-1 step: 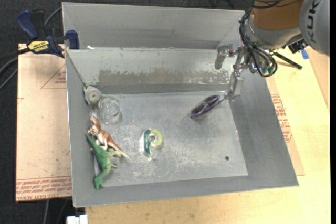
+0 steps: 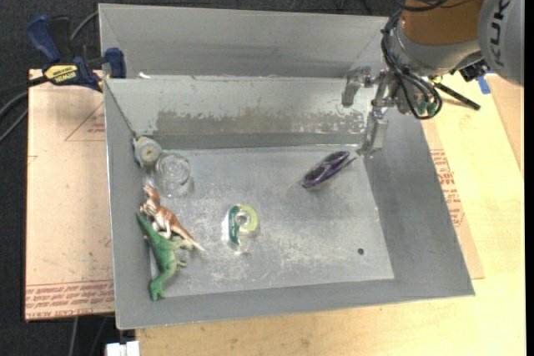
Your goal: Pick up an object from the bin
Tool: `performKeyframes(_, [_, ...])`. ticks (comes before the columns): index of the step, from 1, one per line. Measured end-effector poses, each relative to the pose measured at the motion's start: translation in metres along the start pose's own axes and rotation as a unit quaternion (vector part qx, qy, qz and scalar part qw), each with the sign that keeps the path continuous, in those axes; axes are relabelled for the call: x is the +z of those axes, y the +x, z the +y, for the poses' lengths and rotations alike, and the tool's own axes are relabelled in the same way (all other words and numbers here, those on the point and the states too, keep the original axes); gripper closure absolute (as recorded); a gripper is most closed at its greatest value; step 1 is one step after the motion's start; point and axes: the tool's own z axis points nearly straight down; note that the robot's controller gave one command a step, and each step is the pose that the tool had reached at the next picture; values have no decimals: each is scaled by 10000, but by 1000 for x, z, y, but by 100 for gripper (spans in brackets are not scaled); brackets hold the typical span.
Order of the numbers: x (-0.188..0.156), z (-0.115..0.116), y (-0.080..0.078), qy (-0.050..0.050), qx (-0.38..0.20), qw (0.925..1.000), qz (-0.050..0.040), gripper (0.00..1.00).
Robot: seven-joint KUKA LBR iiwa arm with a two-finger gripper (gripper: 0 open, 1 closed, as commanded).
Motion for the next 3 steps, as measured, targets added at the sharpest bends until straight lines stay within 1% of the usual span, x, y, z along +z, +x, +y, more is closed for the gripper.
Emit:
performKeyframes(1, [75,11,50,-8,-483,9988,23,0])
performKeyframes(2, [69,16,35,-3,-1478,9890,-7,0])
performKeyframes(3, [121,11,27,-9,-114,9999,-1,0])
